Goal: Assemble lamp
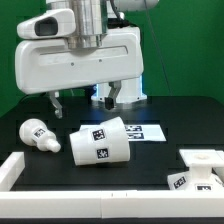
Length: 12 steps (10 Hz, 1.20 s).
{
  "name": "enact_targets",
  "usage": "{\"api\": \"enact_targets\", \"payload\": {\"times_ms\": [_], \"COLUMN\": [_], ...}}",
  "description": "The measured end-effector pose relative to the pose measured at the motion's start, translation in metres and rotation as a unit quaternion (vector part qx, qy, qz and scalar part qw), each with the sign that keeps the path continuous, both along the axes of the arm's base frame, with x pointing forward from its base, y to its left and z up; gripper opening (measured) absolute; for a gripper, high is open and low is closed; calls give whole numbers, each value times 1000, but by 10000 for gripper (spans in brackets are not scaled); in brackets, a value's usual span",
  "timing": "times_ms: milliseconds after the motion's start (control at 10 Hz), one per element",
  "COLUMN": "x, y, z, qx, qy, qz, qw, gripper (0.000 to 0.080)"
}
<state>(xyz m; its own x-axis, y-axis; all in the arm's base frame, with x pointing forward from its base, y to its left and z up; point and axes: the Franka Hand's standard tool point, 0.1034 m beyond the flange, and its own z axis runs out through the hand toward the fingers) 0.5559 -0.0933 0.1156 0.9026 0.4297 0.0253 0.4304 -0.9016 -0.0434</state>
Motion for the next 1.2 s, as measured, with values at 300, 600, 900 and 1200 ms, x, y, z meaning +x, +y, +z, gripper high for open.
{"api": "enact_targets", "payload": {"times_ms": [300, 600, 900, 1200], "x": [-39, -37, -53, -97], "y": [-39, -39, -57, -84], "z": [-7, -8, -15, -36], "qx": [-13, -13, -31, -41], "qy": [-9, -11, -33, -26], "qz": [103, 140, 164, 141], "qw": [995, 990, 985, 989], "gripper": [699, 699, 699, 699]}}
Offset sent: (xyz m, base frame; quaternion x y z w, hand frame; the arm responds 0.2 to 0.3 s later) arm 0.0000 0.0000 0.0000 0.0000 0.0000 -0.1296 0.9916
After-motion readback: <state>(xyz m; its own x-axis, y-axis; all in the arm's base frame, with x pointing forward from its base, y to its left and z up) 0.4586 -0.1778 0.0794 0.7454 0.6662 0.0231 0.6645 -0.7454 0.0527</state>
